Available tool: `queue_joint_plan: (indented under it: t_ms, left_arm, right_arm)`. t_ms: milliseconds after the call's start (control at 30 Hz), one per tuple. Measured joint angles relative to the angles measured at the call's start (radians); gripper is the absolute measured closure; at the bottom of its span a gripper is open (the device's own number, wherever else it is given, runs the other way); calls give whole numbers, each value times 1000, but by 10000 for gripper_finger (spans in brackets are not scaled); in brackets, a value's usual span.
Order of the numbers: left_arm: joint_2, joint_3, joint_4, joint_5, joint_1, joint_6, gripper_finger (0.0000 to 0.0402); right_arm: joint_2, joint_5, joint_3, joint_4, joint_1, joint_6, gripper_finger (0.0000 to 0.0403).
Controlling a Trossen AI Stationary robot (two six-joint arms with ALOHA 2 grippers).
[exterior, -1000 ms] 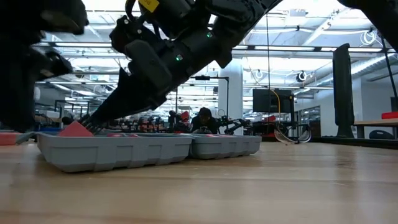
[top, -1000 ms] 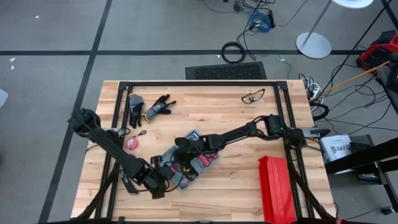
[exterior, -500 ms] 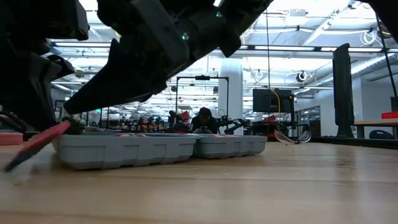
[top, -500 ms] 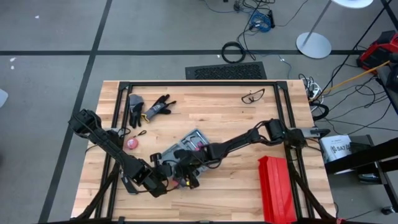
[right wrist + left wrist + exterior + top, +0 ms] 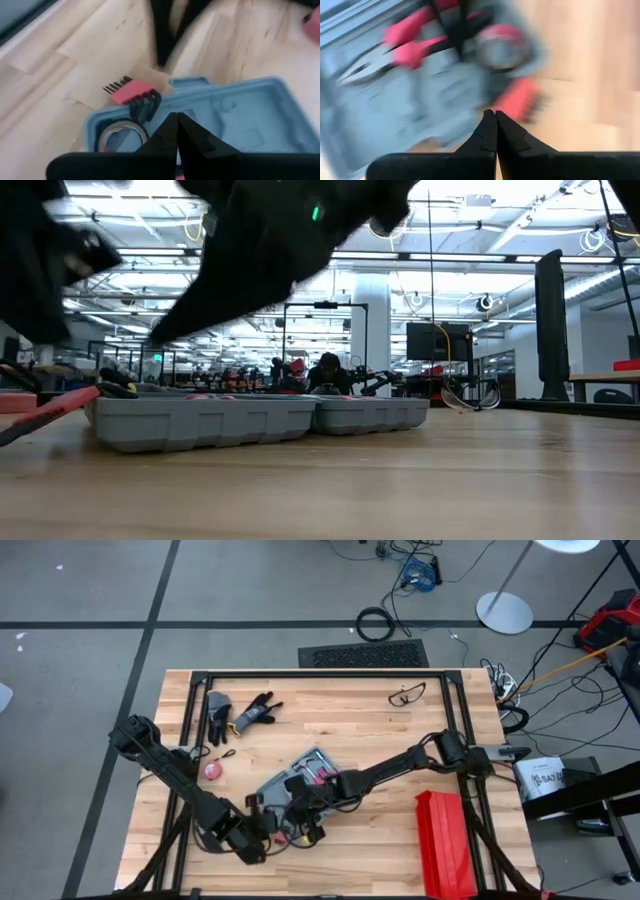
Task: Prefit tool cases
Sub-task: Put the red allen wrench into the gray prefit tools case
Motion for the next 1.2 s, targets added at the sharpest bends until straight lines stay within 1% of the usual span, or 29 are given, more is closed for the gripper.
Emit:
queue_joint_plan:
  t_ms: [67, 133, 233, 267, 333, 400, 467, 667, 800, 933, 1067, 1200]
  left_arm:
    - [-9, 28, 6, 34, -18, 52, 401]
    - [-12, 39, 2, 66, -32, 62, 401]
    - [-3, 33, -48, 105, -44, -24, 401]
    - [2, 25, -44, 112, -51, -50, 401]
    - [17, 5, -18, 113, -64, -84, 401]
    - [37, -7, 13, 114, -73, -107, 401]
    - [65, -8, 28, 113, -73, -115, 401]
    - [151, -9, 118, 107, -57, -87, 401]
    - [175, -7, 148, 103, -48, -81, 402]
    - [178, -8, 168, 59, -43, -79, 402]
    - [180, -9, 204, 35, -22, -23, 402]
    - [177, 8, 205, -52, 6, 64, 402]
  right_arm:
    - [-37, -1, 0, -31, 1, -9, 403]
    - [-70, -33, 2, -89, 0, 11, 403]
    - [-90, -156, 4, -211, -1, 81, 403]
    - [-88, -174, 3, -247, 5, 97, 403]
    - [-86, -149, -6, -318, 26, 114, 403]
    - [-86, -78, -34, -322, 51, 118, 403]
    - [-83, -45, -55, -331, 68, 140, 403]
    - [-82, -54, -67, -274, 70, 172, 403]
    - [-82, -54, -68, -254, 70, 172, 403]
    - [-82, -52, -68, -250, 69, 168, 403]
    - [-82, -50, -68, -240, 67, 162, 403]
    - [-82, -49, -68, -230, 67, 162, 403]
